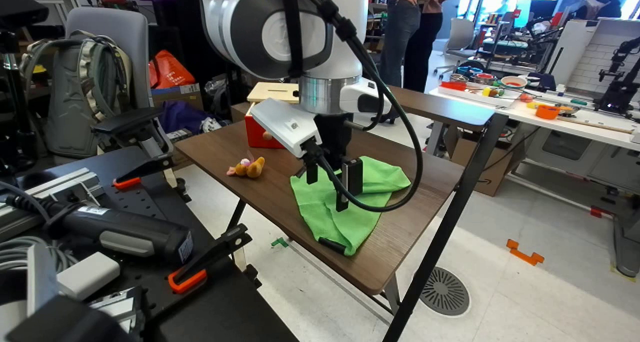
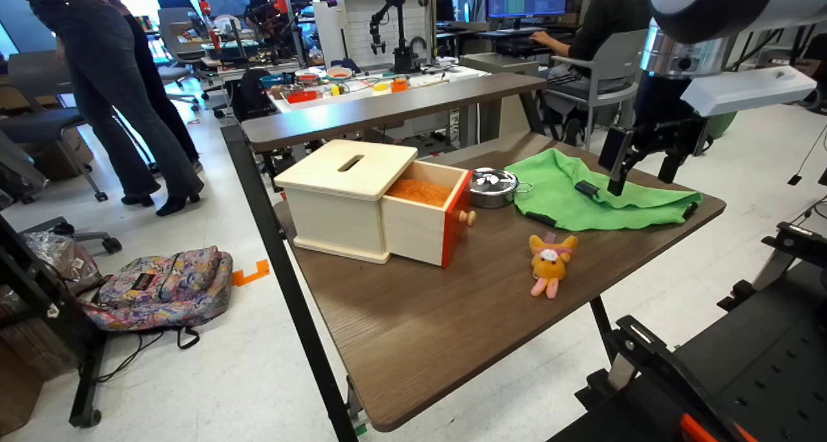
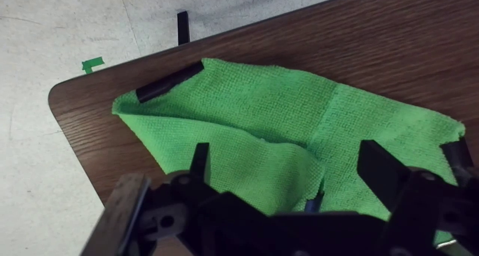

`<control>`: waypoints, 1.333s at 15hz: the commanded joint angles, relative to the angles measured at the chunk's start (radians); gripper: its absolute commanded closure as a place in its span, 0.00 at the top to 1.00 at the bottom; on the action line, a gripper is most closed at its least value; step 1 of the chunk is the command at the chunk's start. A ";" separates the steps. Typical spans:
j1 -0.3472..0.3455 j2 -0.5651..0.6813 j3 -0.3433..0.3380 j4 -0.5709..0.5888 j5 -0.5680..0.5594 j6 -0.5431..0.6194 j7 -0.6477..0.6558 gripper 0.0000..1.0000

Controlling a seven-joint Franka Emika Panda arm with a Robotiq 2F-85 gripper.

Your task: Unfold the green towel

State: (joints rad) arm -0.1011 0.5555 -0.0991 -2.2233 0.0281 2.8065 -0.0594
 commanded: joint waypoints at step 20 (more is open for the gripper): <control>0.018 0.106 0.012 0.126 -0.007 0.023 0.057 0.33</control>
State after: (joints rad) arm -0.0797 0.6391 -0.0929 -2.1141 0.0267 2.8066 -0.0138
